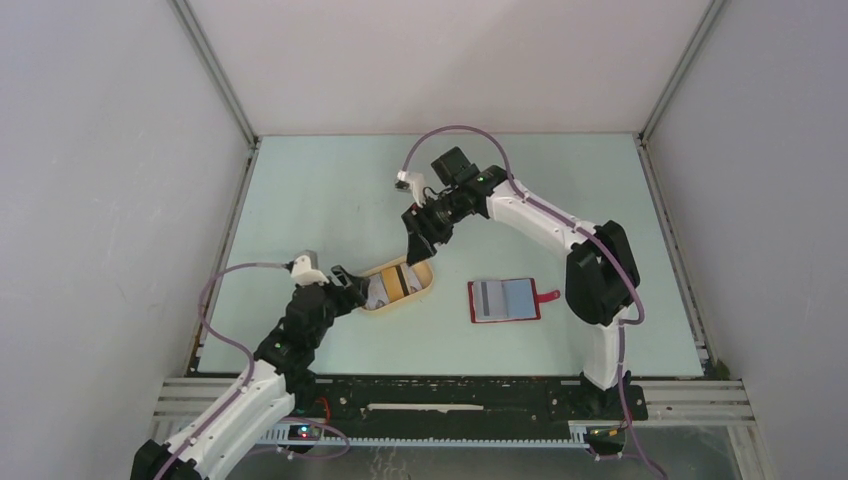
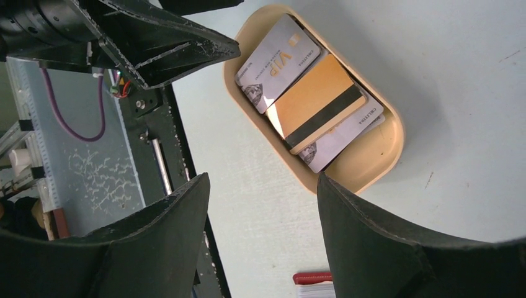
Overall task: Put the credit cards into the card holder
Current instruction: Pick up the credit card from the storage box.
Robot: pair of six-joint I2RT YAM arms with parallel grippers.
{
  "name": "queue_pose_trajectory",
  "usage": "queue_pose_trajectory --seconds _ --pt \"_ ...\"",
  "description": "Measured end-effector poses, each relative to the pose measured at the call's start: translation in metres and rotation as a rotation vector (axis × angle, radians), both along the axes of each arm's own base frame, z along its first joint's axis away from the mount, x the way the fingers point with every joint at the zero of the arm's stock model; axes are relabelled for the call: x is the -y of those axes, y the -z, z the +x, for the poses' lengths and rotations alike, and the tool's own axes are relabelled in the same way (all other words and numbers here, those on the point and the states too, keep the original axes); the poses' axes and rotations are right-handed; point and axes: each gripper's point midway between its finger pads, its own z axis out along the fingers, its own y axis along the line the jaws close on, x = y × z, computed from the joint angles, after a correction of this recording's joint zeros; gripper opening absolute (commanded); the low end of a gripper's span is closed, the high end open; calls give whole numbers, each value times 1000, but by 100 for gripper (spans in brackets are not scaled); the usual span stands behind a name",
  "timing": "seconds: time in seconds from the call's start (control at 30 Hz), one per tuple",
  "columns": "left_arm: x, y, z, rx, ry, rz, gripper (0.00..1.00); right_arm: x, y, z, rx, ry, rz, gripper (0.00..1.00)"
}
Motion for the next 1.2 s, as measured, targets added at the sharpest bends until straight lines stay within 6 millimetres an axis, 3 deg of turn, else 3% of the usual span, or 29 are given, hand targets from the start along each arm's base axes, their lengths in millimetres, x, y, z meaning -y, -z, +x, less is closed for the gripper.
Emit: queue_pose_trajectory --seconds 0.27,0.83,1.03,1.2 --pt "1 12 -2 -31 9 -13 76 -9 10 10 -7 60 -45 74" --pt "10 4 -13 -82 72 -22 71 -9 15 12 -50 83 -34 73" --pt "16 -31 -9 -112 81 3 72 13 22 6 -79 93 -41 73" --pt "28 -32 -11 -195 99 64 73 46 1 6 -25 94 -5 72"
